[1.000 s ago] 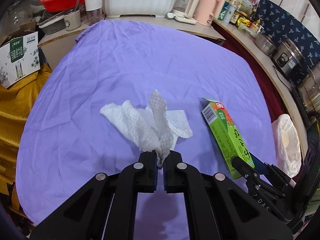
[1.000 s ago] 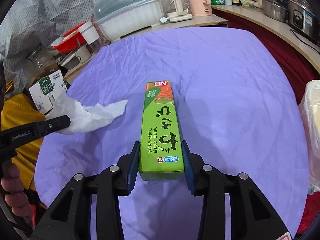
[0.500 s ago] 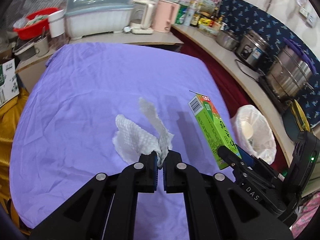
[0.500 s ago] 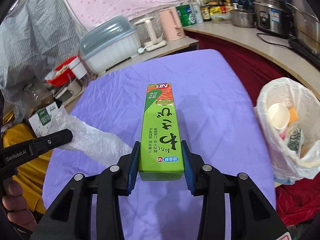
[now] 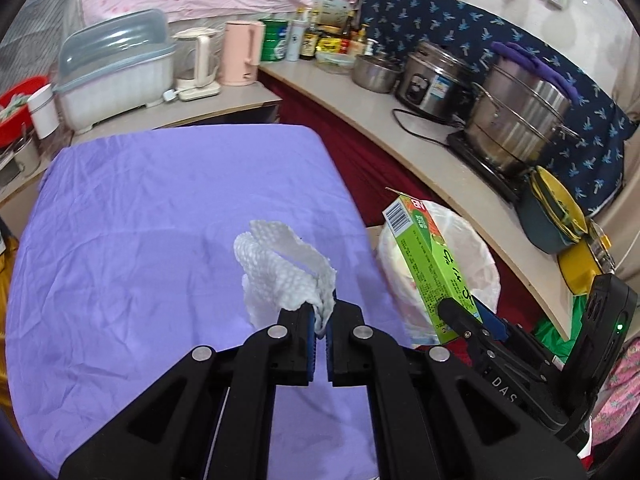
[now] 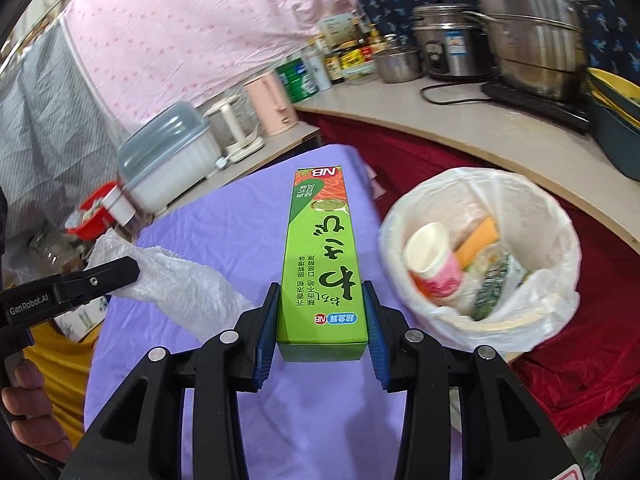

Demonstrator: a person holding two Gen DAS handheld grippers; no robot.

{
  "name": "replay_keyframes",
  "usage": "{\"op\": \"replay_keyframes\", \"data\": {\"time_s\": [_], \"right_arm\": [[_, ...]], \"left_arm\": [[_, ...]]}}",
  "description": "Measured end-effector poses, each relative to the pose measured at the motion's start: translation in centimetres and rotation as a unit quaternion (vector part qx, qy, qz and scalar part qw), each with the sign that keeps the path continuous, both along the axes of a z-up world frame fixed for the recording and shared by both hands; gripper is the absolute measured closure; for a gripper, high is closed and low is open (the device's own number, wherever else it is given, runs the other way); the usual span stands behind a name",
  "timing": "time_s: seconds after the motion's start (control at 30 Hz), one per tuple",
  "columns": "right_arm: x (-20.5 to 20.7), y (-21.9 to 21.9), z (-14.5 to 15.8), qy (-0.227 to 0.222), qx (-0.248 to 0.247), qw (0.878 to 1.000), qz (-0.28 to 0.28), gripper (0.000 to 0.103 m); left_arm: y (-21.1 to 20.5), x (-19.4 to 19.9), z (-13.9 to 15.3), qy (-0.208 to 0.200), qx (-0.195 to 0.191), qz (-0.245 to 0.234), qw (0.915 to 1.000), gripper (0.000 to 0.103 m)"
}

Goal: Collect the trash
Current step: 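Carry the tissue and green box in both tools over the bin, then open both tools over the bin to drop the tissue and box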

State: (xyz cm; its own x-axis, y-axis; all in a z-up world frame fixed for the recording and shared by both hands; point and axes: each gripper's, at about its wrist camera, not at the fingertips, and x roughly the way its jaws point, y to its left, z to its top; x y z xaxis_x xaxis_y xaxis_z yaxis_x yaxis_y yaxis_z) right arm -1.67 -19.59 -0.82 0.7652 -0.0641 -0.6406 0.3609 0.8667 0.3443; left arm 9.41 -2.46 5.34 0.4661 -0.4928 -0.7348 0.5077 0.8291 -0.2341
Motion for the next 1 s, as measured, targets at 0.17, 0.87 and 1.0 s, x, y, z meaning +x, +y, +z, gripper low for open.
{"op": "replay_keyframes", "data": {"time_s": [0.17,0.87,1.0], "right_arm": [[-2.5,-3.4,0.2,-0.008,0.003,0.999,-0.039,0.065],[-7.4,-12.8,-3.1,0.023,0.038,0.989,-0.144,0.065],[-7.0,-14.0,-4.3,0.036,0.049,0.986,-0.153,0.065]], "left_arm": [[-3.9,-0.8,0.5,-0.007,0.001,-0.030,0.9995,0.100],[-18.4,-1.1,0.4,0.001,-0.021,-0.132,0.9910,0.100],[-20.9,-0.7,-0.5,0.010,-0.017,-0.147,0.9889,0.100]]}}
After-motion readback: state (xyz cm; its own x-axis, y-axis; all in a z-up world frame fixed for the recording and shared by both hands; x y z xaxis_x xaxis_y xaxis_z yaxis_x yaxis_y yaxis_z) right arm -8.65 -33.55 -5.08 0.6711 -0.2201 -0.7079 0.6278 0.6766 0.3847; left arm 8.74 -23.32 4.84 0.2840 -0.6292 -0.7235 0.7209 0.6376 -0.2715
